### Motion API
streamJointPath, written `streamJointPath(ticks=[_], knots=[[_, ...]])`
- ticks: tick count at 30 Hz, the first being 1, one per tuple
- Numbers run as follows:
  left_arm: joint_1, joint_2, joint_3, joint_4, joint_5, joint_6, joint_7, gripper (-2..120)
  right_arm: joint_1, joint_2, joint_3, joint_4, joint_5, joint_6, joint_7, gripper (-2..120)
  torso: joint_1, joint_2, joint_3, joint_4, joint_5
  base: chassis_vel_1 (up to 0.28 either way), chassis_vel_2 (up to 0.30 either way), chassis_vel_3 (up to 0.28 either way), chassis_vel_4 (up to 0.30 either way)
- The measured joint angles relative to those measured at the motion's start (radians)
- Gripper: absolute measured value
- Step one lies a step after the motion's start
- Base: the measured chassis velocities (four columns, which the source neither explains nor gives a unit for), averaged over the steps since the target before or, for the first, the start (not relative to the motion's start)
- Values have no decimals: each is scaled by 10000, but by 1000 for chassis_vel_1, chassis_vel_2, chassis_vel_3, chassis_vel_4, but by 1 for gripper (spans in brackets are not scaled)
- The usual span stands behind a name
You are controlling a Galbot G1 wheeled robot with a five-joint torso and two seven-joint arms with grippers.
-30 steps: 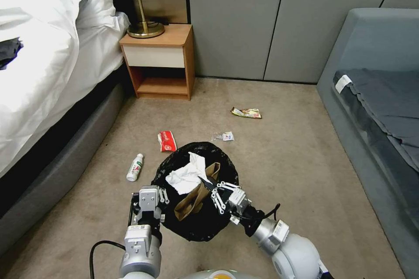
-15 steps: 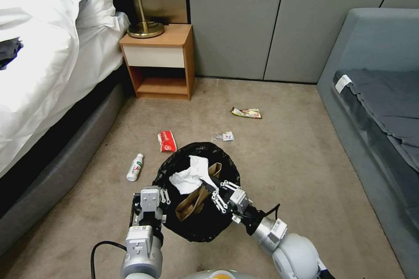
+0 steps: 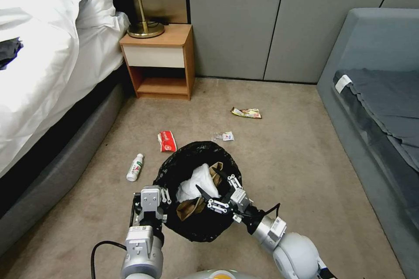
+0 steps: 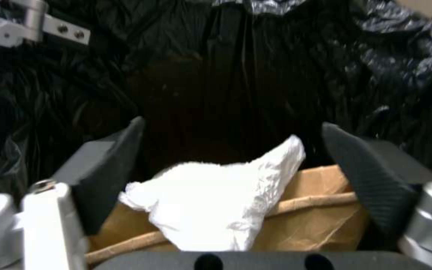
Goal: Pick up the trash bin, then pick up the garbage from the floor and place it into the trash bin.
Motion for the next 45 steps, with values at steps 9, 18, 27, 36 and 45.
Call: streamJointPath(ticks=[9,18,27,36,45], knots=[[50,17,115,-93,3,1,10,1,-22,16,-2,-72,-33,0,0,100,0,0,0,0,0,0,0,0,0],[-63,19,47,110,-4,0,4,1,-330,12,215,1035,-151,243,47,100,0,0,0,1,0,0,0,0,0],[-240,19,-127,356,-111,1,4,1,-1168,329,663,3604,-276,574,1714,100,0,0,0,-1,-1,0,0,0,0],[-335,47,-318,378,-300,18,5,1,-2237,821,1461,4377,-1101,826,3284,100,0,1,0,-1,-1,0,0,0,0],[-350,73,-446,245,-574,87,-67,1,-2480,1134,1939,3220,-1280,1317,3932,100,0,1,0,0,0,0,0,0,0]])
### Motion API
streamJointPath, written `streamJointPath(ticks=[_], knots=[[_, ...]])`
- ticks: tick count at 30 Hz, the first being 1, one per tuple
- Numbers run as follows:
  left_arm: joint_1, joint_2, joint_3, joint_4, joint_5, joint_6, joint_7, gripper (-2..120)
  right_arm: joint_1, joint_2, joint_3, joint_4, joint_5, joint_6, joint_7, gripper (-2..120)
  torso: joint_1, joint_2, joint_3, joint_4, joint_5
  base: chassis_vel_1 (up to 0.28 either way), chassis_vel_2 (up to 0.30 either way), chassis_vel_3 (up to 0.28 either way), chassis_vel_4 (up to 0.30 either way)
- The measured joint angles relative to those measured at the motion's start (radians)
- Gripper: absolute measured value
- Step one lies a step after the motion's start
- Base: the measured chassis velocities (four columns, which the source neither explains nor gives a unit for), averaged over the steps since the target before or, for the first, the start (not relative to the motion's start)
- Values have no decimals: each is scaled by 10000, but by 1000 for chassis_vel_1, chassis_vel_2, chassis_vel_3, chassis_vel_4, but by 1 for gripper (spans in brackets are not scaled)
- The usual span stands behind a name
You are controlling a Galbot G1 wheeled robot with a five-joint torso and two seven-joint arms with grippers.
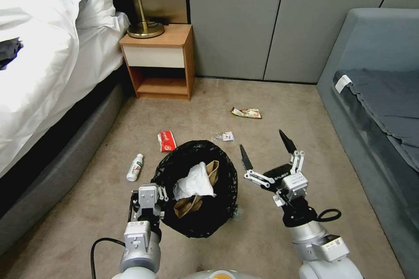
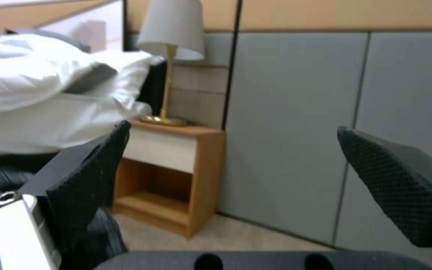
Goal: Pick up the trash bin, then pick up the garbage from the floor and place it into the trash bin.
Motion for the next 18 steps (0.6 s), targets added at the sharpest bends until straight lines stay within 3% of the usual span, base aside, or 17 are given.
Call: streamJointPath(ticks=[18], knots=[[-13,-72,31,-90,-31,83,-22,1,21,-15,305,-509,207,42,304,100,0,0,0,0,0,0,0,0,0]])
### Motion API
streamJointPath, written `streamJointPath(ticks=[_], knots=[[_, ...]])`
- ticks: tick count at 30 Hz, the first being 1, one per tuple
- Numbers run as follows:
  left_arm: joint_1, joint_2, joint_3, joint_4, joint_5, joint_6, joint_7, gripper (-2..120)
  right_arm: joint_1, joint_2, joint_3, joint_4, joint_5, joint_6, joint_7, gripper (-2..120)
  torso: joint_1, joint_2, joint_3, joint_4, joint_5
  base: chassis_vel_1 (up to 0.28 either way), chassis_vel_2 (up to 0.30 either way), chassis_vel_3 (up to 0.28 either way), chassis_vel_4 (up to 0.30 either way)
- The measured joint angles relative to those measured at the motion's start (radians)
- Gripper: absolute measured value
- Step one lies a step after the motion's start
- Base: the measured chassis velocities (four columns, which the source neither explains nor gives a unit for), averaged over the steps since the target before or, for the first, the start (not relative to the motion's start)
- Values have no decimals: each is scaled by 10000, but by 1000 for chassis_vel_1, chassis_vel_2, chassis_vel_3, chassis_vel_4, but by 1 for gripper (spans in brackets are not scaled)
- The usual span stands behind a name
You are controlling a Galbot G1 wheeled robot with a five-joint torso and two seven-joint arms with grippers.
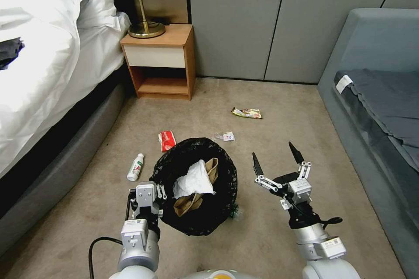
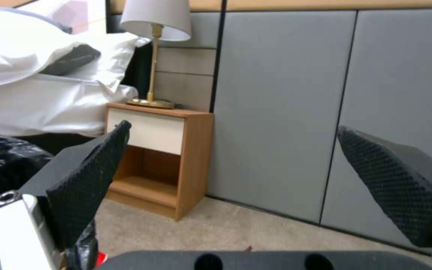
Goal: Pick up the trash bin, then pick up the garbage from the floor and place it into the trash bin.
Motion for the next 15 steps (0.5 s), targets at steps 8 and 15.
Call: streamJointPath(ticks=[8,15], knots=[[-57,12,45,-38,5,0,14,1,3,-36,56,91,10,-174,-27,100,1,0,0,2,0,40,47,43,41],[-53,20,45,-95,4,0,15,1,18,-43,90,74,10,-182,-229,100,0,0,0,1,0,84,71,67,74]])
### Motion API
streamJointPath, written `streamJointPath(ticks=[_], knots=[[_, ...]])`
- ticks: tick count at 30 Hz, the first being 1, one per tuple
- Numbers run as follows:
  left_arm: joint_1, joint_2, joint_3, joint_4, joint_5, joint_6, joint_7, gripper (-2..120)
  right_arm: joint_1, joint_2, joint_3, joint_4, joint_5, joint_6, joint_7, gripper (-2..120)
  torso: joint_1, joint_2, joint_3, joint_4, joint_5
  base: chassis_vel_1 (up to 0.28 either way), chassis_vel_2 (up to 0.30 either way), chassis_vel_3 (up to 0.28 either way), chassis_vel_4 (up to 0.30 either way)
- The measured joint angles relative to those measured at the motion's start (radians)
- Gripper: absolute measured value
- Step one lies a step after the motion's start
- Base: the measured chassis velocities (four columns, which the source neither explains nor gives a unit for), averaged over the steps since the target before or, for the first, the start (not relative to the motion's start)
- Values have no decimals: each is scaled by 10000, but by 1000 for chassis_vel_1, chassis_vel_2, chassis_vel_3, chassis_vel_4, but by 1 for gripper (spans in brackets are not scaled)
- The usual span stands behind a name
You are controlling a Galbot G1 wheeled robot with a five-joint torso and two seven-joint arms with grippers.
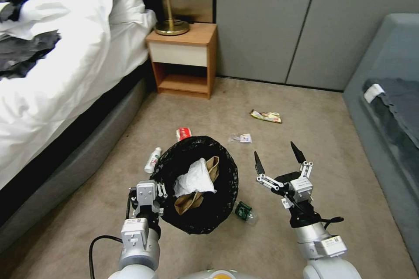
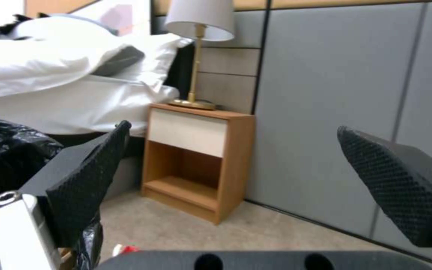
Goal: Pick up the trash bin, then pick up the garbage from the floor and place it into the trash bin.
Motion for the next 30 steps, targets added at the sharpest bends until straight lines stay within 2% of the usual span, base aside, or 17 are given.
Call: streamJointPath(ticks=[12,17,22,30], knots=[[132,14,-25,0,35,-104,0,1,47,-235,105,-227,-21,66,-128,100,0,0,0,2,0,61,69,63,59],[142,19,-27,1,58,-200,28,1,183,-386,339,-517,107,46,-575,100,0,0,0,-2,0,0,0,0,0],[138,58,-22,32,116,-217,69,1,440,-573,508,-1289,334,46,-1204,100,0,0,0,0,0,0,0,0,0],[146,77,-38,17,197,-219,112,1,1371,-1016,379,-3294,495,-302,-2483,100,0,-1,0,0,0,0,0,0,0]])
